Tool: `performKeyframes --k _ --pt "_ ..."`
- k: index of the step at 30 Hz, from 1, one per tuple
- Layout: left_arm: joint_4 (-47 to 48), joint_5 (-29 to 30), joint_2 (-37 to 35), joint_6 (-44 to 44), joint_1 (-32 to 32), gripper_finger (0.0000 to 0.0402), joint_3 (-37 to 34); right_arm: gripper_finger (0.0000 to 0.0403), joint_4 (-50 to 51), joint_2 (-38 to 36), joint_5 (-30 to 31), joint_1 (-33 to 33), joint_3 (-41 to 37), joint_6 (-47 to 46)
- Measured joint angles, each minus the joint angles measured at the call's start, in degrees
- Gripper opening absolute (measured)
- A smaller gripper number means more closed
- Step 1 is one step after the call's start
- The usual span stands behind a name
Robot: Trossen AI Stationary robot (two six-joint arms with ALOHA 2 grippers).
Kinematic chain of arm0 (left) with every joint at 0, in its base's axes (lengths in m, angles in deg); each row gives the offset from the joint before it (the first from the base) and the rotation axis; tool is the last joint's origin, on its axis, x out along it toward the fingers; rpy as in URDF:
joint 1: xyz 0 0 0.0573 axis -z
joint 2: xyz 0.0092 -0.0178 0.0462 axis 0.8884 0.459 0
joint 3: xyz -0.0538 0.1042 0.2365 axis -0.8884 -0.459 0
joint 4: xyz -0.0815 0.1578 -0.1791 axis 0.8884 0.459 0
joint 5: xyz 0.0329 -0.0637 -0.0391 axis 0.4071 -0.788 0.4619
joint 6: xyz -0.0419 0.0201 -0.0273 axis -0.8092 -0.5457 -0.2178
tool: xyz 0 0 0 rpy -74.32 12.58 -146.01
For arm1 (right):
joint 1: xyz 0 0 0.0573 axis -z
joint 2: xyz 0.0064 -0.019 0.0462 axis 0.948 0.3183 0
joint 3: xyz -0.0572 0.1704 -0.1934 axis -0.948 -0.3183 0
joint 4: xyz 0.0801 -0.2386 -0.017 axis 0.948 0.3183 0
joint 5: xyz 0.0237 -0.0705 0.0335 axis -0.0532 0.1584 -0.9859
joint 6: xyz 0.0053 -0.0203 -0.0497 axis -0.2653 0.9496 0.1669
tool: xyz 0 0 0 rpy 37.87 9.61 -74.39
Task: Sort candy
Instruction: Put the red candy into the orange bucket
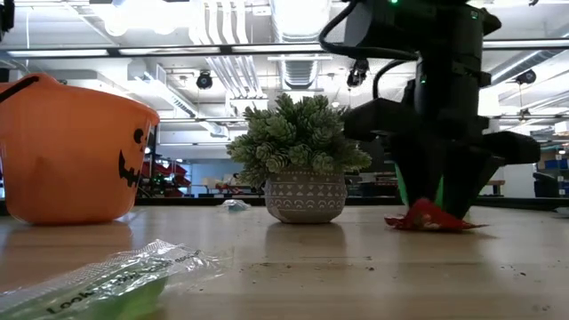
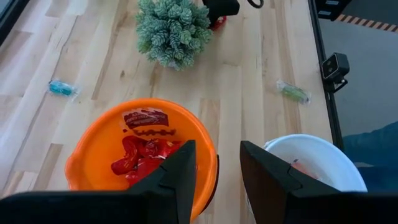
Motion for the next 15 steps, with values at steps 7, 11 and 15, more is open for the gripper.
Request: performKeyframes --k 7,11,15 --pt "0.0 0.0 0.0 0.5 0.0 0.0107 0.0 0.0019 -0.3 0.0 -1.1 -0.2 -0.7 1.5" --pt "0.0 0.0 0.0 -1.2 0.0 0.0107 0.0 0.0014 -0.3 0.1 -1.2 -0.2 -0.7 1.8" --pt "0.0 0.0 0.0 -1.6 0.0 0.0107 0.0 0.0012 -0.3 -0.3 -1.1 -0.2 -0.8 2.0"
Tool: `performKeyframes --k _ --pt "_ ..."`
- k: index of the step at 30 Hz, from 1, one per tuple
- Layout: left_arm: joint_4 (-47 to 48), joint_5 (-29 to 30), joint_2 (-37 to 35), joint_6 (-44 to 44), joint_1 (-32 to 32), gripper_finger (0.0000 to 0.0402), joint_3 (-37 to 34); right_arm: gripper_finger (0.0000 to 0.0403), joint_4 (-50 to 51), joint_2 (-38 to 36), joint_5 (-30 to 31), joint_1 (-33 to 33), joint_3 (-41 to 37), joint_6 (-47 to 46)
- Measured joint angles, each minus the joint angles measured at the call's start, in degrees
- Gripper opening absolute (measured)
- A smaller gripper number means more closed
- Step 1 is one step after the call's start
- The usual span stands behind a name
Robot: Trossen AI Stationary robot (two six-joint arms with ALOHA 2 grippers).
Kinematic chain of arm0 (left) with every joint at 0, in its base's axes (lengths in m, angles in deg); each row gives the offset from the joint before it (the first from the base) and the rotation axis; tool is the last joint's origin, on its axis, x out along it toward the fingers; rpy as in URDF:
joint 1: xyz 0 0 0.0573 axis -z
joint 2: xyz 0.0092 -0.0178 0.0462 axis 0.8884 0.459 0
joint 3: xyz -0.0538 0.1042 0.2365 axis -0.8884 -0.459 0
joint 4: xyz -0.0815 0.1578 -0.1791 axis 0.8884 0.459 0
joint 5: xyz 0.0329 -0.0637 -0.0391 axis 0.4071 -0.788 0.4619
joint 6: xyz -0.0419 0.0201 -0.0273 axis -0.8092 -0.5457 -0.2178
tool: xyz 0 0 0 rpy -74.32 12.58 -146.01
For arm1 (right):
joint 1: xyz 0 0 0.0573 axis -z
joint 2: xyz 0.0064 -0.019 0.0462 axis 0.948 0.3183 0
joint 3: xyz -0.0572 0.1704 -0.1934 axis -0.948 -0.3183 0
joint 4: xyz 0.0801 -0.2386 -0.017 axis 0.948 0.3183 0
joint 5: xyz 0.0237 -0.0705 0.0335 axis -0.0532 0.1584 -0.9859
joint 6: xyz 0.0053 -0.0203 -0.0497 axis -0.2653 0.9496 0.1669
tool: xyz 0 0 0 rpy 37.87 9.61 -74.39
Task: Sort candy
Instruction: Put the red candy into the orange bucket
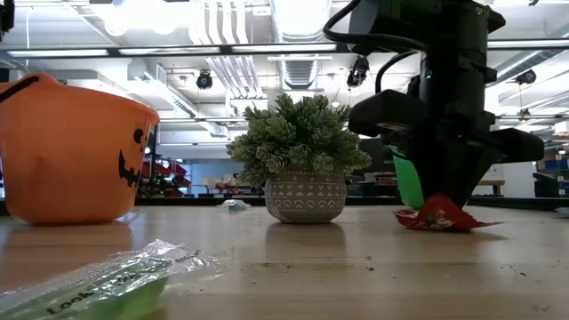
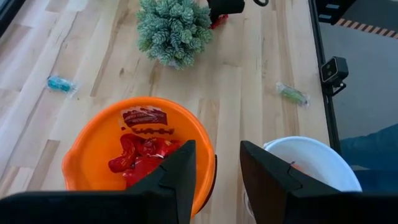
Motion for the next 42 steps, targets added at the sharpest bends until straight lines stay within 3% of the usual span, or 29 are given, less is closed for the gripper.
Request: performKeyframes --k 8,18,23,33,42 --pt "0.0 0.0 -0.1 0.0 0.0 0.0107 0.0 0.0009 1.7 -6.8 4.3 -2.0 0.1 -2.1" --pt "0.0 0.2 -0.1 -1.4 0.0 0.0107 0.0 0.0008 5.4 -14.3 4.8 -4.9 0.0 -3.8" --pt "0.0 5.8 -0.2 -5.1 -0.1 0.0107 0.0 0.0008 5.3 -16.7 7.3 -6.4 3.7 -3.3" --pt "-0.6 7.8 -1.2 -7.2 -4.0 0.0107 3.3 0.0008 5.4 -16.7 20.1 -6.5 20.9 13.2" --pt "-5.1 10.6 1.0 -2.1 -4.7 0.0107 12.8 0.0008 6.3 -16.7 22.7 -6.1 26.4 23.4"
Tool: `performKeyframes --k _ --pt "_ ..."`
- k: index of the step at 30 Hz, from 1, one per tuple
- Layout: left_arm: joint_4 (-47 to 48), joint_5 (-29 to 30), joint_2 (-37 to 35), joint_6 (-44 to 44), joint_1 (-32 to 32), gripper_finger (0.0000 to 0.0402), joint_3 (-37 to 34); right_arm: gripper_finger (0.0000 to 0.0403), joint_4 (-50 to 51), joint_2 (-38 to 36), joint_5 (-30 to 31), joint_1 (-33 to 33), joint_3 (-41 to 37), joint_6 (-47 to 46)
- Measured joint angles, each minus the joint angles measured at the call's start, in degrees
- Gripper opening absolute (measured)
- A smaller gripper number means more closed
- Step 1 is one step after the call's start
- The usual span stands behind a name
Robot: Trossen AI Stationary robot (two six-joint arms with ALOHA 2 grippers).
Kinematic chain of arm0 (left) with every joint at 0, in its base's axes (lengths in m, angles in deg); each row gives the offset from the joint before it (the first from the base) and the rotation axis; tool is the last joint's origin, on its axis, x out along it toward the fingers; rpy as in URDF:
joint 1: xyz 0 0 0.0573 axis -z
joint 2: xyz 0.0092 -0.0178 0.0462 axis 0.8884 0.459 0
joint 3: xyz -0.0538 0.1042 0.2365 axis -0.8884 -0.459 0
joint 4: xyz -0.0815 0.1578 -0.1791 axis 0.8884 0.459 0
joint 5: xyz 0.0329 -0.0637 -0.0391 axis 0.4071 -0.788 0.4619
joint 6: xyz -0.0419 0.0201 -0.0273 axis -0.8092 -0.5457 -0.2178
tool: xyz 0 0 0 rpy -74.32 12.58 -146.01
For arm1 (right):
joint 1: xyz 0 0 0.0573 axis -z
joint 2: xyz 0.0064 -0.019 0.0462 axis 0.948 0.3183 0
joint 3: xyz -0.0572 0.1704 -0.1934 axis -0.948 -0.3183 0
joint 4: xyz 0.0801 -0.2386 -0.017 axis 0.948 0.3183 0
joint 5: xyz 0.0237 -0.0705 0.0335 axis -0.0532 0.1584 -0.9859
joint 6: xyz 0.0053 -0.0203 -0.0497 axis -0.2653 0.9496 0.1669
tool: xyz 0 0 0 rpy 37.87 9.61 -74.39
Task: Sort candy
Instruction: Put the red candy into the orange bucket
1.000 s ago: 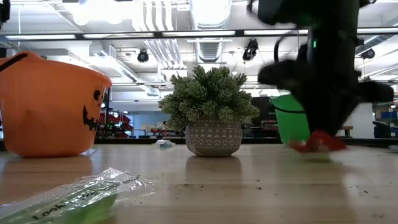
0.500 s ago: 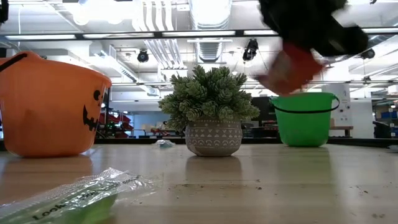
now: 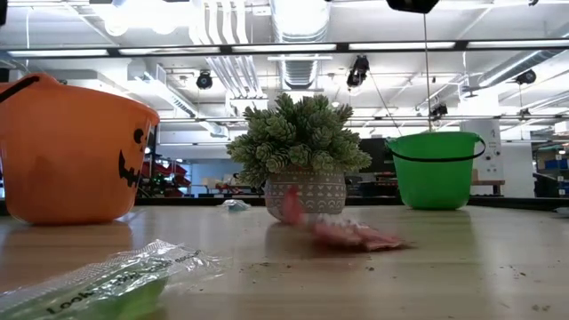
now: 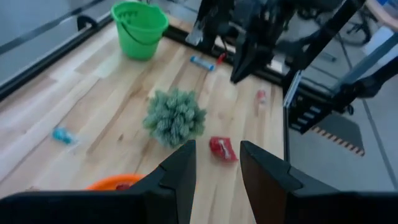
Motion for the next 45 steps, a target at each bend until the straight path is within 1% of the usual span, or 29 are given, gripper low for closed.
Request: performKeyframes --k 4,7,11,13,15,18,21,28,32,34,37,40,45 --pt "0.3 1.6 1.4 0.9 0.0 0.0107 3.1 0.0009 0.9 0.2 -2.6 -0.4 0.0 1.6" --pt "0.3 1.6 2.6 2.9 0.0 0.0107 4.9 0.0009 1.0 0.7 -3.3 -1.5 -0.2 2.6" --pt "0.1 1.6 4.6 6.6 0.0 0.0107 6.1 0.0009 2.1 1.7 -3.4 -2.9 -0.2 7.3" --pt "0.0 1.6 5.7 9.1 0.0 0.0107 6.3 0.0011 2.0 2.5 -3.6 -3.1 -0.2 7.9" --pt "0.0 1.6 6.8 11.4 0.0 0.0107 6.4 0.0017 2.2 3.6 -6.3 -2.8 -0.2 8.0" --pt "0.0 1.5 8.0 13.3 0.0 0.0107 6.4 0.0037 2.2 5.4 -11.2 -1.7 -0.2 8.3" --pt "0.0 1.5 8.2 13.4 0.0 0.0107 6.4 0.0065 2.2 7.4 -14.7 -1.0 -0.2 10.3" --pt "-0.1 1.5 6.8 13.2 0.1 0.0107 6.4 0.0137 2.0 11.9 -21.2 -0.9 -0.2 11.0" --pt "0.0 -0.7 6.2 13.2 0.1 0.0107 6.5 0.0168 1.9 14.6 -23.2 -0.9 -0.2 11.8" --pt "0.0 -1.9 6.1 13.2 0.1 0.0107 6.5 0.018 1.7 15.8 -23.8 -0.9 -0.2 14.4" --pt "0.0 -3.0 6.0 13.4 0.1 0.0107 6.5 0.019 1.7 17.6 -23.8 -0.9 -0.2 21.0" --pt "0.0 -2.9 6.1 13.4 0.0 0.0107 6.4 0.0191 1.4 19.3 -23.9 -0.9 -0.2 28.2" --pt "0.0 -1.1 6.4 12.9 0.0 0.0107 6.4 0.0187 1.2 22.1 -23.8 -0.9 -0.2 36.5"
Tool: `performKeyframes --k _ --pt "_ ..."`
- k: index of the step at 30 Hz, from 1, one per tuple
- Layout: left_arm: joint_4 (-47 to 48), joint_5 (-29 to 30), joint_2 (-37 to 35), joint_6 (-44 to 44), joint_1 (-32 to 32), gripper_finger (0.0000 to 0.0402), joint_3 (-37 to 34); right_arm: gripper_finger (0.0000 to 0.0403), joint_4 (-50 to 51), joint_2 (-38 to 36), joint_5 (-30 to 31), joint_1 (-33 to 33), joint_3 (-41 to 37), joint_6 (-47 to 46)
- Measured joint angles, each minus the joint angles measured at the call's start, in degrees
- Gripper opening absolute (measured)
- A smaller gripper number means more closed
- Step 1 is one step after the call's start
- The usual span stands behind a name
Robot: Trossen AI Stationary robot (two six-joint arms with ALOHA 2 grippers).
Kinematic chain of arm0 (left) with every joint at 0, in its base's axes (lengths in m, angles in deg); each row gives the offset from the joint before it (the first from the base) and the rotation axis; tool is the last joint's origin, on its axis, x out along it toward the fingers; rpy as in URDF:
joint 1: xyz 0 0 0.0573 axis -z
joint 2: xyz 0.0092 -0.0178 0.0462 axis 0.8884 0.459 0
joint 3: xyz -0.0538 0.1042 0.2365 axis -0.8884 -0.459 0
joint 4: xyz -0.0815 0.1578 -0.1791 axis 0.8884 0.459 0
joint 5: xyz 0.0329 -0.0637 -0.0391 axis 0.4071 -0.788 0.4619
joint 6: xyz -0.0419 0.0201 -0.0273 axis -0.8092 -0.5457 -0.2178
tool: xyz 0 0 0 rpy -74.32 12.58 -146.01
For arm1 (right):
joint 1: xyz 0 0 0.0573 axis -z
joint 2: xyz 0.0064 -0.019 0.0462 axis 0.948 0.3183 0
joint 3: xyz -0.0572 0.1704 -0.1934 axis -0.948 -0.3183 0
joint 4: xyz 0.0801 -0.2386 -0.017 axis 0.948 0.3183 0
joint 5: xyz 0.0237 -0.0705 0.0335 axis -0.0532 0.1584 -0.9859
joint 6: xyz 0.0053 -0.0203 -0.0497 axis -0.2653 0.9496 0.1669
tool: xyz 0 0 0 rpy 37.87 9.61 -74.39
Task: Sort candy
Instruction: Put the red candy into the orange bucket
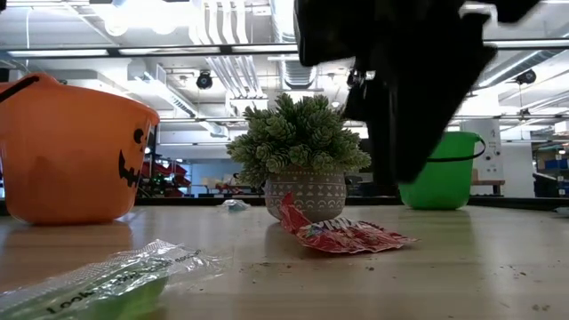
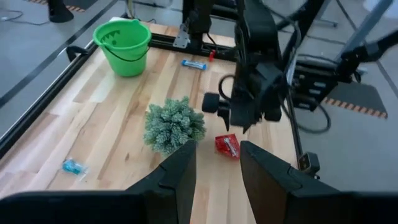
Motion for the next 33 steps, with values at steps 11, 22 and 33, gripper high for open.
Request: performKeyframes --k 11,22,33 --pt "0.0 1.2 -0.2 -2.7 0.0 0.0107 0.7 0.0189 0.5 0.8 2.0 0.1 0.1 7.0" --pt "0.8 1.2 -0.4 -2.5 0.0 0.0107 0.7 0.0189 -4.2 0.7 1.9 1.0 0.2 11.5" --pt "1.1 1.1 -0.4 -2.3 0.0 0.0107 0.7 0.0189 -7.3 0.7 2.0 3.4 0.0 14.4"
